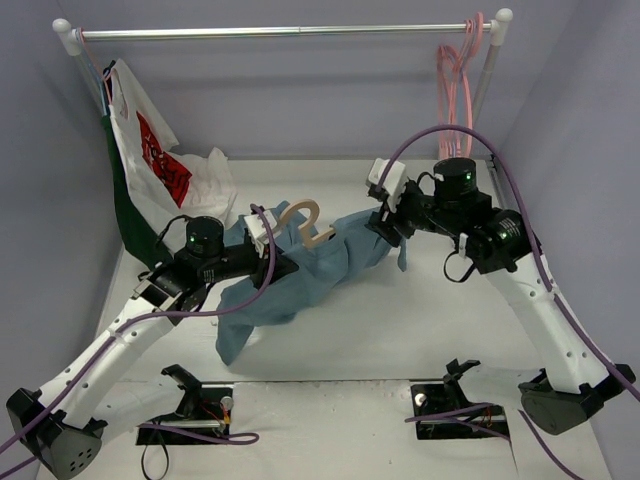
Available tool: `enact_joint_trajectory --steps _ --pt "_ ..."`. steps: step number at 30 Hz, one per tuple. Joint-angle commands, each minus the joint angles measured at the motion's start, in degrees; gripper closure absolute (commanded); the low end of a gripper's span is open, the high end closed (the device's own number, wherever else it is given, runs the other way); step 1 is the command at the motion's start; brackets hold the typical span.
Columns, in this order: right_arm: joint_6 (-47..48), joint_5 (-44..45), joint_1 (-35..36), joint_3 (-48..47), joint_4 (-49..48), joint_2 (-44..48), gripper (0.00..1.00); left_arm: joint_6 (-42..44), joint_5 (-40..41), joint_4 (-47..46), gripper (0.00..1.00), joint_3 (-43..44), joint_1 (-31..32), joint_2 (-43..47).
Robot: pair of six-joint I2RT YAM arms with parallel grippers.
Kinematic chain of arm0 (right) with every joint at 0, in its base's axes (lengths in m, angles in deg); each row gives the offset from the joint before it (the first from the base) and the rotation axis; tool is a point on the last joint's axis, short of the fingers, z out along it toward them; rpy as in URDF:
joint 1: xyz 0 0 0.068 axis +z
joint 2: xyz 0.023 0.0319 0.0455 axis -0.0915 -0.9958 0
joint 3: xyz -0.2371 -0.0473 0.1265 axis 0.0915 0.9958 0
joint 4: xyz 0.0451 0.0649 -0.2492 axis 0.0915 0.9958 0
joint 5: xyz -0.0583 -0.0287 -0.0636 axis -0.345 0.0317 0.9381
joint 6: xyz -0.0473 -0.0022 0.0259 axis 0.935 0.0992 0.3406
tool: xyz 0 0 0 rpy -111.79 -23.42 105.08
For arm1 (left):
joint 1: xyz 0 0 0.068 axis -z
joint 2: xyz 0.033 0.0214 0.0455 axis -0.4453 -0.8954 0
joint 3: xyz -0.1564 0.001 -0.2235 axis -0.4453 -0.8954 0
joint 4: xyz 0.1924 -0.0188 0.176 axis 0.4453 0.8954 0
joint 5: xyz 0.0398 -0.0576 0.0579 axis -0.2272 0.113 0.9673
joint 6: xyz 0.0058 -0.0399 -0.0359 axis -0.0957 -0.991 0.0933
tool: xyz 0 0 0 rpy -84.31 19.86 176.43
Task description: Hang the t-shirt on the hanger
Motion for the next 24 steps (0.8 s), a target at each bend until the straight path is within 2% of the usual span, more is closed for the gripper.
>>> enact_joint_trajectory --steps 1,8,17,19,22,23,24 --pt "9.3 -5.2 -2.8 -1.5 2.4 0.0 0.43 1.3 -3.1 -4.4 1.0 4.5 -0.1 1.0" --pt "16.7 -10.1 -3.7 -7.8 13.1 -8.1 0.4 3.1 -4.5 -2.6 1.0 6.1 -0.1 0.5" --pt "18.7 -12.6 -3.7 -4.7 11.4 -9.7 0.43 5.2 -7.3 1.6 1.0 8.7 -0.1 -0.7" --pt "19.1 -13.2 -3.7 -4.5 11.9 -9.9 0.48 5.6 -7.9 2.3 1.0 9.5 -0.1 -1.2" --pt "19.6 -14.7 -3.7 -4.4 11.7 -9.3 0.74 7.4 -7.9 4.8 1.0 10.3 -0.1 -1.9" --pt "19.8 -15.3 -3.7 -4.2 11.4 -8.9 0.91 8.0 -7.5 5.4 1.0 10.9 -0.1 -2.4" --pt "20.0 -15.5 -3.7 -4.0 11.2 -8.5 0.96 8.4 -7.4 5.9 1.0 11.1 -0.1 -2.6"
